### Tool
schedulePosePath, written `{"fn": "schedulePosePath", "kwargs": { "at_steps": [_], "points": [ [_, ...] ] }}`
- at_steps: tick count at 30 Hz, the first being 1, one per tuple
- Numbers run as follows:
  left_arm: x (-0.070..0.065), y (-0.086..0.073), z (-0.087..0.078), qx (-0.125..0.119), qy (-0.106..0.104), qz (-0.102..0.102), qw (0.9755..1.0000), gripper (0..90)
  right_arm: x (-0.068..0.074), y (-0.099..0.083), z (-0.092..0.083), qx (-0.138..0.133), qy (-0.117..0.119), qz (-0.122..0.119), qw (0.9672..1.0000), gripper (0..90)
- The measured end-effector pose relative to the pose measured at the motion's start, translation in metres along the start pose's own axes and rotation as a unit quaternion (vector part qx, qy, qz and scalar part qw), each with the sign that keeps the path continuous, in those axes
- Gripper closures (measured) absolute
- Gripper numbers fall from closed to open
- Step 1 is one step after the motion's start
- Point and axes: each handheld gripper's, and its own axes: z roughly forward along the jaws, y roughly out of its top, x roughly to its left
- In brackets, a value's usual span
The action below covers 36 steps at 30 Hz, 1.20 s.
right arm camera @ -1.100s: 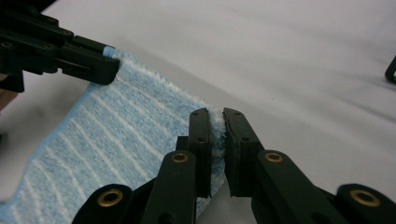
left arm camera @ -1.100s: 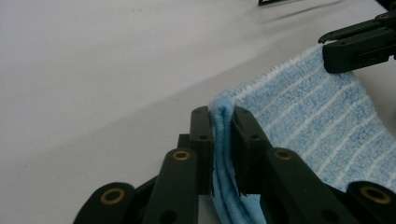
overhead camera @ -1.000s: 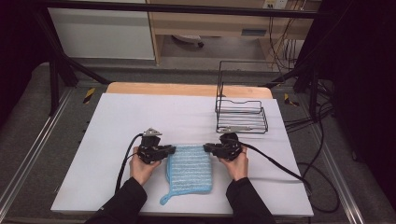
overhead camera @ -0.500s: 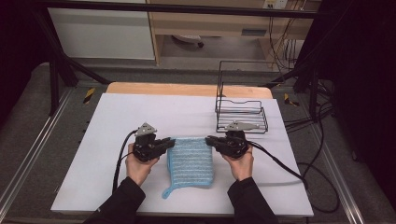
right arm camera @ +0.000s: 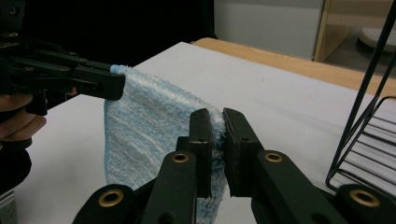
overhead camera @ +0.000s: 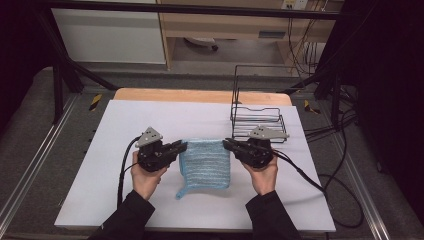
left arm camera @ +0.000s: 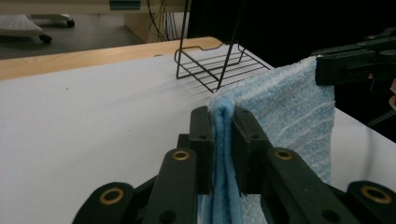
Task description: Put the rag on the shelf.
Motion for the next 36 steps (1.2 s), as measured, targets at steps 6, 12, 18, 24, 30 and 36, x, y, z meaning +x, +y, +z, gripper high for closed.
{"fn": "schedulePosePath", "kwargs": {
  "at_steps": [6, 12, 18, 24, 30, 36],
  "points": [
    [-0.006, 0.012, -0.008, -0.023, 0.001, 0.011, 0.9997, 79.2, 0.006, 0.008, -0.009, -0.021, -0.003, -0.012, 0.9997, 82.9],
    [-0.013, 0.023, -0.009, -0.041, -0.002, 0.020, 0.9990, 79.2, 0.010, 0.017, -0.021, -0.046, -0.016, -0.021, 0.9986, 83.0],
    [-0.018, 0.032, -0.009, -0.061, -0.007, 0.019, 0.9979, 79.2, 0.013, 0.025, -0.031, -0.072, -0.031, -0.029, 0.9965, 83.0],
    [-0.024, 0.045, -0.004, -0.087, -0.009, 0.022, 0.9959, 79.3, 0.015, 0.033, -0.041, -0.093, -0.053, -0.043, 0.9933, 83.1],
    [-0.031, 0.059, 0.001, -0.105, -0.015, 0.024, 0.9941, 79.3, 0.012, 0.040, -0.051, -0.115, -0.067, -0.044, 0.9901, 83.2],
    [-0.037, 0.070, 0.004, -0.121, -0.016, 0.031, 0.9921, 79.3, 0.011, 0.048, -0.060, -0.139, -0.086, -0.051, 0.9853, 83.2]
  ]
}}
